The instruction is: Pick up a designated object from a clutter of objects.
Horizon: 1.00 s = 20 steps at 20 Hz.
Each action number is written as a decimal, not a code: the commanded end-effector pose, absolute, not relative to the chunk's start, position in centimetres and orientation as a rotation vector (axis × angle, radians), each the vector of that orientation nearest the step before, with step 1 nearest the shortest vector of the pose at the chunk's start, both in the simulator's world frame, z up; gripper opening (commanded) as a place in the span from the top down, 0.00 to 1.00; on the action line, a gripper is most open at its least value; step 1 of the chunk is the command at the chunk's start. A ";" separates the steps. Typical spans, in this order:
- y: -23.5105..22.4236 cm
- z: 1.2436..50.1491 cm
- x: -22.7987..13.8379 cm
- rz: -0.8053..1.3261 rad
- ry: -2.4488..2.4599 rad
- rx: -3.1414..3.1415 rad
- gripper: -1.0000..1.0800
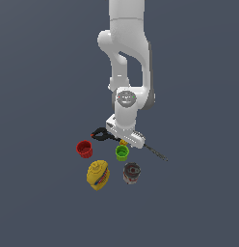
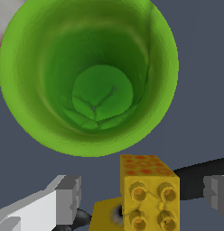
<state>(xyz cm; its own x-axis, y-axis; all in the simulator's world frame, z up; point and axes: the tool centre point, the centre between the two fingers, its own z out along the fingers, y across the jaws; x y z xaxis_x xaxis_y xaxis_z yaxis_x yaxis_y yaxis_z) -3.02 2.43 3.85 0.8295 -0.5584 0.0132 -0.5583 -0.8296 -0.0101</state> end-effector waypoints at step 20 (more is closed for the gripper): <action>1.7 4.7 -1.8 -0.065 0.934 -2.987 1.00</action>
